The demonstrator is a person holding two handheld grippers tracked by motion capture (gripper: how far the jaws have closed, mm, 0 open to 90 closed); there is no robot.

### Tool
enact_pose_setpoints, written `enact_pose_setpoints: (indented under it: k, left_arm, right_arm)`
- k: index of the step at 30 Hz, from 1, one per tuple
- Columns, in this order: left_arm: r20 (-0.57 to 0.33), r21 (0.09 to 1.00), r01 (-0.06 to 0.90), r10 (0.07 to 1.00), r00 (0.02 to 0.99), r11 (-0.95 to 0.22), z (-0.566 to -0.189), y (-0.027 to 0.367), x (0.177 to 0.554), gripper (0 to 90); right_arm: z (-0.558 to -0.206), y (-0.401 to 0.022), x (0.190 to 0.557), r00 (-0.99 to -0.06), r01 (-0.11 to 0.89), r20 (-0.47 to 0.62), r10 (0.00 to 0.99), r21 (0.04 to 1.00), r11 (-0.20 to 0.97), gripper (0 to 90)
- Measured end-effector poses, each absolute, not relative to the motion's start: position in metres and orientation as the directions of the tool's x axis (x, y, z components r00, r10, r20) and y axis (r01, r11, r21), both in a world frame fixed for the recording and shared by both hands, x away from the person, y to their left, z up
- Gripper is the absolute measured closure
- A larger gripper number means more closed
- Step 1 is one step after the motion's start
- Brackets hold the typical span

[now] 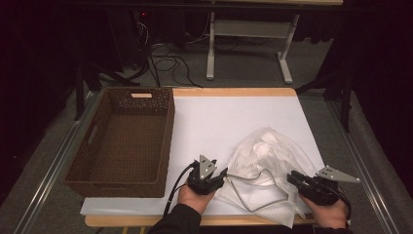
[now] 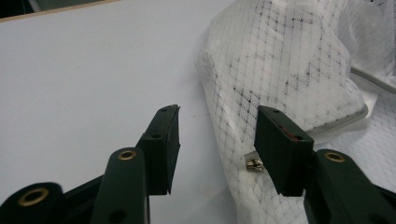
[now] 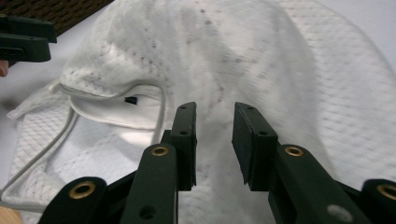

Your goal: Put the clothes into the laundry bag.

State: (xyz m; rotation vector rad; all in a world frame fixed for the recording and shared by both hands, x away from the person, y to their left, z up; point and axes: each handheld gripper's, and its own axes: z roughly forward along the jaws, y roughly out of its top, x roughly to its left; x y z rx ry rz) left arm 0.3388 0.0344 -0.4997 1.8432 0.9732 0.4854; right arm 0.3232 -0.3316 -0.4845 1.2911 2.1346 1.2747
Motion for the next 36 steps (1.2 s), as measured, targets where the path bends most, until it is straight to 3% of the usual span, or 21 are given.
enact_pose_setpoints:
  k: [4, 11, 13, 18, 22, 23, 25, 36]
  left_arm:
    - [-0.067, 0.883, 0.402, 0.78, 0.622, -0.244, -0.5, 0.027, 0.341, 47.5]
    - [-0.085, 0.829, 0.466, 0.754, 0.652, -0.309, -0.511, 0.015, 0.35, 39.2]
    - [-0.097, 0.816, 0.482, 0.746, 0.658, -0.32, -0.514, 0.014, 0.352, 41.2]
    - [-0.16, 0.79, 0.523, 0.717, 0.679, -0.32, -0.518, 0.013, 0.353, 58.6]
    - [-0.153, 0.781, 0.524, 0.709, 0.689, -0.34, -0.519, 0.014, 0.354, 75.1]
    - [-0.135, 0.785, 0.51, 0.707, 0.694, -0.351, -0.519, 0.014, 0.352, 84.1]
    - [-0.087, 0.798, 0.479, 0.717, 0.692, -0.366, -0.516, 0.013, 0.349, 84.9]
    - [-0.034, 0.854, 0.417, 0.766, 0.641, -0.311, -0.505, 0.037, 0.327, 85.4]
  right_arm:
    - [-0.484, -0.343, 0.319, -0.491, 0.532, 0.135, 0.861, 0.829, 0.174, 70.8]
    - [-0.5, -0.338, 0.33, -0.445, 0.634, 0.145, 0.884, 0.748, 0.197, 45.2]
    - [-0.507, -0.334, 0.336, -0.449, 0.65, 0.121, 0.885, 0.724, 0.231, 44.9]
    - [-0.508, -0.333, 0.344, -0.464, 0.645, 0.113, 0.878, 0.723, 0.248, 61.8]
    - [-0.508, -0.331, 0.347, -0.484, 0.651, 0.128, 0.866, 0.714, 0.259, 80.8]
    - [-0.508, -0.33, 0.348, -0.492, 0.651, 0.125, 0.862, 0.711, 0.268, 83.3]
    - [-0.507, -0.326, 0.351, -0.508, 0.638, 0.101, 0.856, 0.712, 0.294, 86.5]
    - [-0.505, -0.308, 0.39, -0.518, 0.609, 0.054, 0.854, 0.725, 0.323, 87.5]
